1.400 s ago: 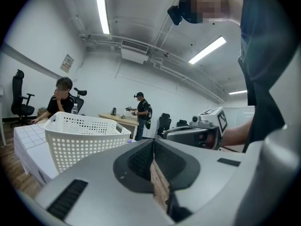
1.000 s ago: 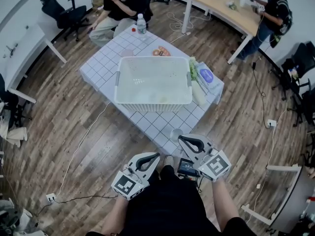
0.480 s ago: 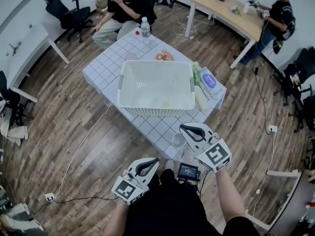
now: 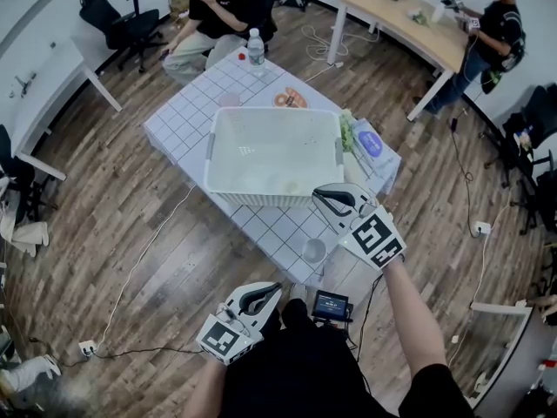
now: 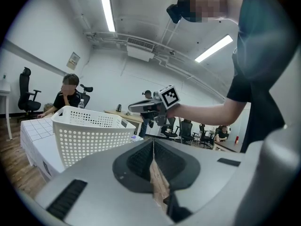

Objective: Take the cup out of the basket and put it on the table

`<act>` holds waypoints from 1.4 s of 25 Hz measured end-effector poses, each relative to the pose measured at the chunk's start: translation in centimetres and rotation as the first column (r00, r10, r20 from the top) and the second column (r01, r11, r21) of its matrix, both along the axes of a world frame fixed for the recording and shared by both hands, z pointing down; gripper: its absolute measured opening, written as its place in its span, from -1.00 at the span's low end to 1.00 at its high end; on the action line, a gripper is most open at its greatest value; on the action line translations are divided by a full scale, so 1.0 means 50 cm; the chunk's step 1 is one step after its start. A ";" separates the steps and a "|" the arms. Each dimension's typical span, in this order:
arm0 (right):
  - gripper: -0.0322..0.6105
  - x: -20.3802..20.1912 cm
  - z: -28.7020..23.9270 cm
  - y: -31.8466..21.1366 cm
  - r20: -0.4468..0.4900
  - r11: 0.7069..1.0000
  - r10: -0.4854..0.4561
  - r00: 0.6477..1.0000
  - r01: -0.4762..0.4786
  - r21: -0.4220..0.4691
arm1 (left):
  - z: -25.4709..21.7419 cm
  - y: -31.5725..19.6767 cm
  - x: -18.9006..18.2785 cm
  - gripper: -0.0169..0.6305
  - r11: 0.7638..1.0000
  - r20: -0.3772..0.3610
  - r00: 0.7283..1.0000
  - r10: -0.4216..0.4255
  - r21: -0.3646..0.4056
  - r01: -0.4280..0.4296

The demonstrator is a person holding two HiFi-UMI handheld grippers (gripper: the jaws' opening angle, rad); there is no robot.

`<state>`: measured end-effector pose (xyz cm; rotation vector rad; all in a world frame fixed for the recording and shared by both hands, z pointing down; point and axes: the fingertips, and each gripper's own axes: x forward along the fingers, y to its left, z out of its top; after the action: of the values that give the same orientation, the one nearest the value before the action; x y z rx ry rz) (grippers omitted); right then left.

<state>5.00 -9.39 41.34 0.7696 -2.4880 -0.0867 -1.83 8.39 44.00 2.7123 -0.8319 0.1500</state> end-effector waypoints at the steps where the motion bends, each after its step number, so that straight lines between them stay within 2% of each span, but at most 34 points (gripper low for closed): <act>1: -0.82 0.000 0.004 -0.014 -0.025 1.000 -0.002 1.000 0.002 0.002 | 0.000 -0.002 0.001 -0.92 1.000 -0.001 1.000 0.000 0.000 0.000; 7: -0.82 -0.011 0.032 -0.075 -0.152 0.999 -0.051 0.987 0.048 -0.022 | -0.005 -0.013 0.006 -0.92 1.000 -0.009 1.000 -0.004 -0.002 0.004; 14: -0.82 -0.028 0.085 -0.119 -0.296 0.991 -0.127 0.947 0.110 -0.074 | 0.001 -0.017 -0.001 -0.92 1.000 -0.009 1.000 -0.026 -0.009 0.026; 20: -0.81 -0.044 0.130 -0.151 -0.397 0.974 -0.216 0.892 0.170 -0.148 | 0.003 -0.019 -0.013 -0.92 0.998 -0.002 0.999 -0.051 -0.027 0.051; 24: -0.79 -0.050 0.157 -0.170 -0.436 0.961 -0.261 0.861 0.188 -0.205 | 0.011 -0.023 -0.025 -0.92 0.997 0.048 0.997 -0.066 -0.042 0.068; 28: -0.70 -0.055 0.187 -0.177 -0.467 0.940 -0.317 0.826 0.209 -0.268 | 0.009 -0.015 -0.018 -0.92 0.998 0.002 0.998 -0.055 -0.041 0.055; 31: -0.57 -0.060 0.210 -0.186 -0.504 0.927 -0.354 0.788 0.225 -0.300 | 0.014 -0.018 -0.020 -0.92 0.997 0.005 0.998 -0.055 -0.047 0.055; 35: -0.48 -0.065 0.241 -0.195 -0.555 0.902 -0.415 0.721 0.248 -0.353 | 0.017 -0.027 -0.024 -0.92 0.997 0.001 0.998 -0.061 -0.048 0.061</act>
<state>1.75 -19.11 53.40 0.1206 -1.9086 -0.1234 -3.01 7.04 44.86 2.6388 -0.8975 0.1536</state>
